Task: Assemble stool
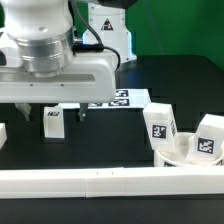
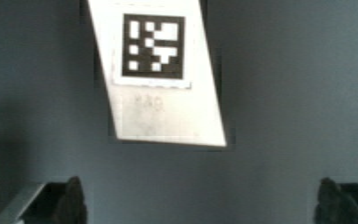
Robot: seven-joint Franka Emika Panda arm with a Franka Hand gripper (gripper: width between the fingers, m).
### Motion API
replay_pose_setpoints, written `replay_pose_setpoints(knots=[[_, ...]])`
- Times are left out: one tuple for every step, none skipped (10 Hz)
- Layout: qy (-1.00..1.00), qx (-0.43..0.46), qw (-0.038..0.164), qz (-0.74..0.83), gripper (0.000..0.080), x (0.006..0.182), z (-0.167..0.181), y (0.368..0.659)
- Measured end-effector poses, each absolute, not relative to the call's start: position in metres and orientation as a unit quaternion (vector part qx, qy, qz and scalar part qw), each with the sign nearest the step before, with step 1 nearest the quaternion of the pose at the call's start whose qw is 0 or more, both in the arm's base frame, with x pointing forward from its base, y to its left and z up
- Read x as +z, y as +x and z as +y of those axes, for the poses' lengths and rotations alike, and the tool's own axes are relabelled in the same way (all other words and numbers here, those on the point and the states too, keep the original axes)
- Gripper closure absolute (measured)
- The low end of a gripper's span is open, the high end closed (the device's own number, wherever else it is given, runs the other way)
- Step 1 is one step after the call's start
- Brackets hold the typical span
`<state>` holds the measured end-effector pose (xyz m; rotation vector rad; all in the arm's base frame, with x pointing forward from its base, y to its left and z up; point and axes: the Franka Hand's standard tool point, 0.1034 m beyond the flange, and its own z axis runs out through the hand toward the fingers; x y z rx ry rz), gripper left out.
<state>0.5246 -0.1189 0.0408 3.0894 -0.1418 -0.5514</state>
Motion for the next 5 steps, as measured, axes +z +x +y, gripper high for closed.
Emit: replay_pose_setpoints(knots=[[0.978, -0.201, -0.005, -0.047, 0.0151, 0.041, -0.120, 0.524], [0.970, -0.237, -0.012, -0.047, 0.0151, 0.040, -0.117, 0.520], [0.966, -0.256, -0.015, -0.046, 0.0151, 0.038, -0.116, 0.521], [0.954, -0.295, -0.023, -0.047, 0.0151, 0.038, -0.114, 0.514], [0.943, -0.327, -0.026, -0.048, 0.0151, 0.032, -0.116, 0.513]])
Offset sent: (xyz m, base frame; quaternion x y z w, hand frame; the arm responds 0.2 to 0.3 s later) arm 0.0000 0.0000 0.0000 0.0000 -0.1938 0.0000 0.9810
